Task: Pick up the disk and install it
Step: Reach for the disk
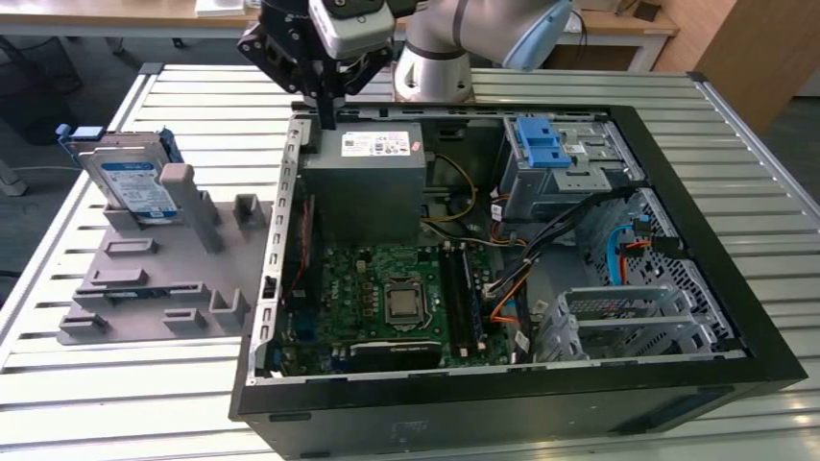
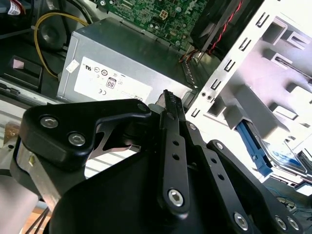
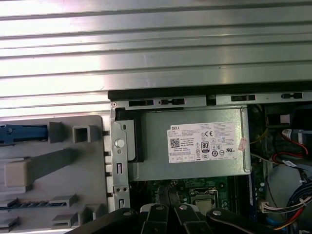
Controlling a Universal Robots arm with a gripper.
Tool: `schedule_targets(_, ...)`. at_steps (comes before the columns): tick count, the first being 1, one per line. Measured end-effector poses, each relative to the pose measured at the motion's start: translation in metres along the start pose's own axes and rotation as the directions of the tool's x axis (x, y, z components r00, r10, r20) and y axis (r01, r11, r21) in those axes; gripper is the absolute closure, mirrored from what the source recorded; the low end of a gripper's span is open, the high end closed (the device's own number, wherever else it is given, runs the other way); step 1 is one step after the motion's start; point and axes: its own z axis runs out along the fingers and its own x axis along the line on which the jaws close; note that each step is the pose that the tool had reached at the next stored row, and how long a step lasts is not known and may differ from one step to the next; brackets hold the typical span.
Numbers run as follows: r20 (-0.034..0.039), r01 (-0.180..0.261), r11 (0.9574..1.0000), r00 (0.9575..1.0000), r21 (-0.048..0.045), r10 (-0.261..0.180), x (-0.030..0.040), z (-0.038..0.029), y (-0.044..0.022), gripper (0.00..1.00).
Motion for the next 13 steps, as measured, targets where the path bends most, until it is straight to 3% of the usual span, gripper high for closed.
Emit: schedule_targets(13,-0.0011,0.0,1.0,1.0,0.0001,0.0,0.0042,0.0004,-0.0004,0.89)
